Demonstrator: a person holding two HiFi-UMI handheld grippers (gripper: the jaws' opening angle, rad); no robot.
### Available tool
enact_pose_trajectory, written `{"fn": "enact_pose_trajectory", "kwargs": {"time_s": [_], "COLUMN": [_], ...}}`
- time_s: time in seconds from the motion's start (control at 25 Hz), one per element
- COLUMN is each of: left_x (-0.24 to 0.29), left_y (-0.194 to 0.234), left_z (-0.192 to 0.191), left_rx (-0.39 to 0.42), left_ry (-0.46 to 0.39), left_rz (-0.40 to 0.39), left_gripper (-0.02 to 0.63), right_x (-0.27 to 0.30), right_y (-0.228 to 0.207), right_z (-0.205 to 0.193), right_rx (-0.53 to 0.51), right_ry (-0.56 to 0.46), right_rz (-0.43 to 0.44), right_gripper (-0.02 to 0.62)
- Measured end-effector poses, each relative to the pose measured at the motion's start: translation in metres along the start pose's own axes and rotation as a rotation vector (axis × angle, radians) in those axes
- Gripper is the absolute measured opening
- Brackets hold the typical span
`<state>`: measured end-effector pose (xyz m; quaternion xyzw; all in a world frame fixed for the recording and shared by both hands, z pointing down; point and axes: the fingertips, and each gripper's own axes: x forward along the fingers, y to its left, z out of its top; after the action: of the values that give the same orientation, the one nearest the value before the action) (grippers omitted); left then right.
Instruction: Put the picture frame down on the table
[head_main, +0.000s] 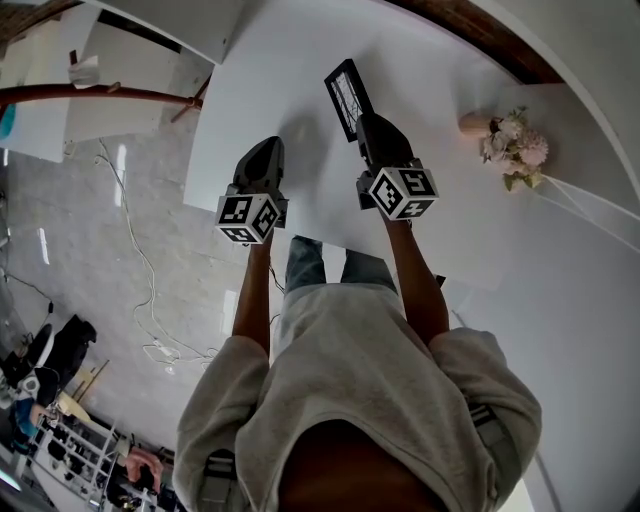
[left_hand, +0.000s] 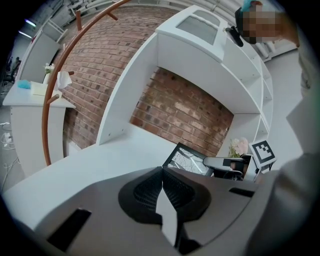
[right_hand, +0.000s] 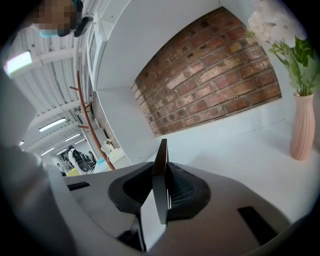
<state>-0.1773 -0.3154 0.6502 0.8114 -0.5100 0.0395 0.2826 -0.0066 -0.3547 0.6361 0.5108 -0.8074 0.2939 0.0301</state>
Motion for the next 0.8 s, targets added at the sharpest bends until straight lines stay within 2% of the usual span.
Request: {"fn": "enact_pose_trajectory", "kwargs": {"time_s": [0.2, 0.48, 0.64, 0.8], "left_x": [0.0, -0.002, -0.002, -0.003], "left_y": [0.003, 0.004, 0.006, 0.007], "left_z": [-0.004, -0.008, -0.012, -0.013], "left_rx": [-0.009, -0.018, -0.021, -0.027], "left_ry": [-0.003, -0.007, -0.004, 0.0], "left_rz": [0.009, 0.021, 0.026, 0.025], "left_gripper": [0.017, 0.017, 0.017, 0.017], "right_x": [0.014, 0.027, 0.03, 0.033], "right_y": [0.003, -0.005, -0.012, -0.012], "right_z": [-0.008, -0.022, -0.031, -0.037], "right_rx": [0.083, 0.332, 0.396, 0.409], "right_ry": [-0.013, -0.051, -0.058, -0.054], "right_rz": [0.032, 0.08, 0.082, 0.085], "right_gripper": [0.081, 0.081, 0.081, 0.081]}}
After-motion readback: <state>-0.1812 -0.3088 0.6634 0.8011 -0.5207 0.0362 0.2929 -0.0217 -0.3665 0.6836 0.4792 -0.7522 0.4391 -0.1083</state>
